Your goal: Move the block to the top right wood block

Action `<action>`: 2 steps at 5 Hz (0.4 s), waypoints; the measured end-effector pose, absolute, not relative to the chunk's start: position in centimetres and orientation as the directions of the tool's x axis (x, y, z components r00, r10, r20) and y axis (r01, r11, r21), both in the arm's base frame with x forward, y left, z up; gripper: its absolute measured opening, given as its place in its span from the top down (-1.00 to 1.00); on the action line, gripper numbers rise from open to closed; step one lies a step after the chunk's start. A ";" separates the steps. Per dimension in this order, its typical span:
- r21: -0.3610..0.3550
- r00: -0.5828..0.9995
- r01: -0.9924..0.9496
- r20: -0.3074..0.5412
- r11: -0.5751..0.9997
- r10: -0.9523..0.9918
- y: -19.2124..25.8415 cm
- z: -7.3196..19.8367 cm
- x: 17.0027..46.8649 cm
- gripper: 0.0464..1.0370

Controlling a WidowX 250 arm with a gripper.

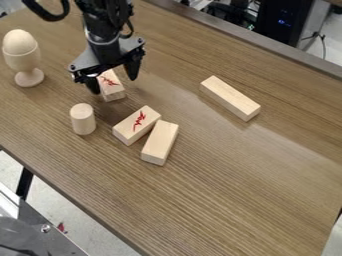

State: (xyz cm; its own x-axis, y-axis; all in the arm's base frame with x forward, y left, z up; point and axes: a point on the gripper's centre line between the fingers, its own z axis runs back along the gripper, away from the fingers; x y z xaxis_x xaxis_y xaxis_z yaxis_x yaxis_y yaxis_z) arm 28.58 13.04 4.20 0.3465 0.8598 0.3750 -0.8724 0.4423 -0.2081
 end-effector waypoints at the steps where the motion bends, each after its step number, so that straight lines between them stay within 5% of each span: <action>1: -0.171 0.359 -0.877 0.385 0.448 0.850 13.4 3.8 28.3 -0.92; 2: -0.177 0.339 -0.881 0.409 0.439 0.847 13.9 3.9 28.4 -0.86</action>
State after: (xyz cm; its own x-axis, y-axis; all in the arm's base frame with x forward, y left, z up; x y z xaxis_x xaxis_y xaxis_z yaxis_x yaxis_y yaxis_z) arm 28.42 13.92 3.94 0.3394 0.8469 0.4093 -0.8812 0.4385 -0.1766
